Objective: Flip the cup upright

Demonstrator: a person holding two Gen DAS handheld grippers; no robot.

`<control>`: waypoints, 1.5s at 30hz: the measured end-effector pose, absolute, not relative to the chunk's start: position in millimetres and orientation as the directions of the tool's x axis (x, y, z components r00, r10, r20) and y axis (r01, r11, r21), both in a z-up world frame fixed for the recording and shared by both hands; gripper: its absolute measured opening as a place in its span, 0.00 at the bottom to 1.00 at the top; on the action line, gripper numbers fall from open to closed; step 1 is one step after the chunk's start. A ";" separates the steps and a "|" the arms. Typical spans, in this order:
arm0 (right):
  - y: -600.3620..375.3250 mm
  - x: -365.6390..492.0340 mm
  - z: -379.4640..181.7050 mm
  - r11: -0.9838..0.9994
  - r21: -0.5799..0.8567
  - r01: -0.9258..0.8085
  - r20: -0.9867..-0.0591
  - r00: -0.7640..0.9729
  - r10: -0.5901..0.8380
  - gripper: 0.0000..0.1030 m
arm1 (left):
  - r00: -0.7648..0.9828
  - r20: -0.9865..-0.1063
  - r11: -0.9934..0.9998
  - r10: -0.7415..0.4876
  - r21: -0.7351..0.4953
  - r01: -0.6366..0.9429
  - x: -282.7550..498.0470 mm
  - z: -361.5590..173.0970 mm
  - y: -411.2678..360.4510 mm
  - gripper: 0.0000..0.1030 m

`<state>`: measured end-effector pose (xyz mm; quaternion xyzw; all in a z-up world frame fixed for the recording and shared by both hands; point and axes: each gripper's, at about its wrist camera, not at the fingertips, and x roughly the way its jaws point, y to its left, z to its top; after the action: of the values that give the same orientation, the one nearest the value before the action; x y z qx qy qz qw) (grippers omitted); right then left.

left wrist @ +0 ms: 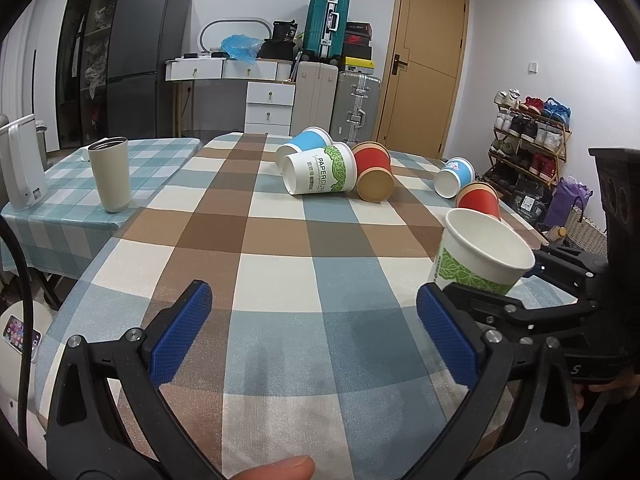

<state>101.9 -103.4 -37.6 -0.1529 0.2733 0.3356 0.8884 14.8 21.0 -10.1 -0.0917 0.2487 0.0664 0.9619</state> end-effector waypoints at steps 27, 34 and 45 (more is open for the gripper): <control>-199.7 87.5 -20.4 0.689 0.113 -0.715 -0.333 0.626 0.705 1.00 | 0.897 -0.441 0.985 0.027 -0.139 -0.098 9.4 -6.5 4.6 0.99; -198.8 84.7 -20.8 0.690 0.103 -0.716 -0.328 0.631 0.703 1.00 | 0.897 -0.440 0.986 0.026 -0.139 -0.097 10.7 -6.4 4.6 0.99; -198.4 79.9 -22.4 0.683 0.096 -0.725 -0.315 0.628 0.711 1.00 | 0.900 -0.436 0.986 0.019 -0.140 -0.089 10.0 -4.8 2.1 0.99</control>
<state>79.9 -198.4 -22.4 -0.0202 0.1660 0.3979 0.9021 10.0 2.1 -4.8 -0.0782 0.2223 0.0278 0.9714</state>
